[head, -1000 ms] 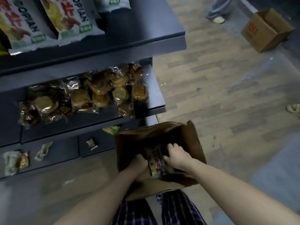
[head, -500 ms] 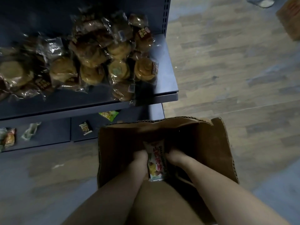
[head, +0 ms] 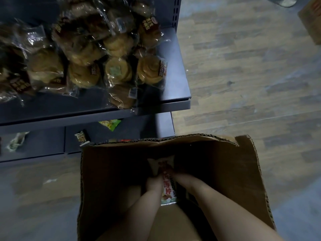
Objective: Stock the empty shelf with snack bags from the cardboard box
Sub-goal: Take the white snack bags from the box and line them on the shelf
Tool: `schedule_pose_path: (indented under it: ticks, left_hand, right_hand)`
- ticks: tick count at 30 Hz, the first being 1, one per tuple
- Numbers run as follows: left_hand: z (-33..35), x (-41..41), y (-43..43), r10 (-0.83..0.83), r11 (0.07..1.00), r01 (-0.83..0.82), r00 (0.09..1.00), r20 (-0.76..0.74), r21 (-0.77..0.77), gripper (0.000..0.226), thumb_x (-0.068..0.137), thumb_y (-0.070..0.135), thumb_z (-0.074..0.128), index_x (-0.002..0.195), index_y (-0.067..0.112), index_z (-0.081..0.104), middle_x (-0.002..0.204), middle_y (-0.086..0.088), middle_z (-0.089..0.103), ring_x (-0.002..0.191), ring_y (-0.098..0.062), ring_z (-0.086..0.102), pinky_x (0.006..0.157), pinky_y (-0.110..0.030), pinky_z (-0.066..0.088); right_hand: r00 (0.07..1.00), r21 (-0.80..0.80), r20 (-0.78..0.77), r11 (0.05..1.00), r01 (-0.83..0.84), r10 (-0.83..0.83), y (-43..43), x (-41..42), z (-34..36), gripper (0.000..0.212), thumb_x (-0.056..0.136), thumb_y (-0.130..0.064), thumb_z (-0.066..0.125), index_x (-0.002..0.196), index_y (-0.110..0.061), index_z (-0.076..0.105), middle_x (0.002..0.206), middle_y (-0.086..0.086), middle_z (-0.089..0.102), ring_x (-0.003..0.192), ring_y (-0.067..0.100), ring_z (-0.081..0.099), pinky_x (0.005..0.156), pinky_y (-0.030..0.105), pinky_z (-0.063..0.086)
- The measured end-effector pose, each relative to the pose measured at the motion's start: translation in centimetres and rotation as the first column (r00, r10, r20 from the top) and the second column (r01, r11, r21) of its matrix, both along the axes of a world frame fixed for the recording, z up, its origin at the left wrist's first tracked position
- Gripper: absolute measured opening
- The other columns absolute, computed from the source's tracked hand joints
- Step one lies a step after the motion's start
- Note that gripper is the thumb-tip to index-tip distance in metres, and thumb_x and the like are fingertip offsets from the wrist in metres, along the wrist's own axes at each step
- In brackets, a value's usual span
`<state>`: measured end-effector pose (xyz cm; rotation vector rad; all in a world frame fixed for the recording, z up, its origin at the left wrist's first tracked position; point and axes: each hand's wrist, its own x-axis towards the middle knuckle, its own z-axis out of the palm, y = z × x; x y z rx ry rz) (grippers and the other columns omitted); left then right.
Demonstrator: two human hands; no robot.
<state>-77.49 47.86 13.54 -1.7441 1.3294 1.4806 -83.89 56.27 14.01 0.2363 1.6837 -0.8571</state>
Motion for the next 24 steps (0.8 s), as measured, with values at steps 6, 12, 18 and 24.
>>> schedule_pose_path:
  ticks: [6,12,18,24]
  left_hand:
    - [3.5,-0.7,-1.0,0.124,0.992,-0.123,0.99,-0.066,0.014,0.063,0.086,0.047,0.06,0.129,0.002,0.052,0.128,-0.017,0.058,0.119,-0.033,0.055,0.104,-0.039,0.042]
    - [10.7,-0.7,-2.4,0.119,0.987,-0.14,0.969,-0.218,-0.083,0.043,0.082,0.033,0.072,0.102,-0.005,0.065,0.084,-0.012,0.067,0.081,-0.027,0.065,0.072,-0.028,0.046]
    - [17.8,-0.4,-3.6,-0.191,0.957,0.092,0.914,-0.358,-0.276,0.021,0.083,0.025,0.07,0.097,0.011,0.064,0.101,-0.009,0.069,0.094,-0.024,0.066,0.082,-0.028,0.051]
    - [23.9,0.2,-4.8,-0.396,0.892,0.223,0.804,-0.442,-0.394,0.011,0.087,0.032,0.063,0.09,0.021,0.062,0.091,0.004,0.069,0.089,-0.011,0.065,0.083,-0.026,0.05]
  right_hand:
    - [0.985,-0.105,-0.031,0.98,0.167,-0.171,-1.0,-0.4,3.7,0.064,0.088,-0.053,0.057,0.141,-0.02,0.041,0.137,0.002,0.052,0.103,0.009,0.052,0.085,0.02,0.038]
    - [0.974,-0.194,0.015,0.955,0.224,-0.225,-0.8,-0.6,9.3,0.044,0.081,-0.047,0.068,0.108,-0.012,0.069,0.097,0.005,0.074,0.085,0.014,0.07,0.07,0.02,0.052]
    - [0.956,-0.293,-0.023,0.916,0.273,-0.292,-0.3,-0.5,15.4,0.031,0.092,-0.025,0.061,0.108,0.0,0.068,0.099,0.014,0.074,0.095,0.027,0.07,0.078,0.029,0.056]
    - [0.965,-0.362,-0.136,0.918,0.16,-0.222,-0.3,-0.7,21.7,0.032,0.093,-0.029,0.058,0.098,0.0,0.069,0.086,0.006,0.074,0.079,0.014,0.07,0.064,0.019,0.054]
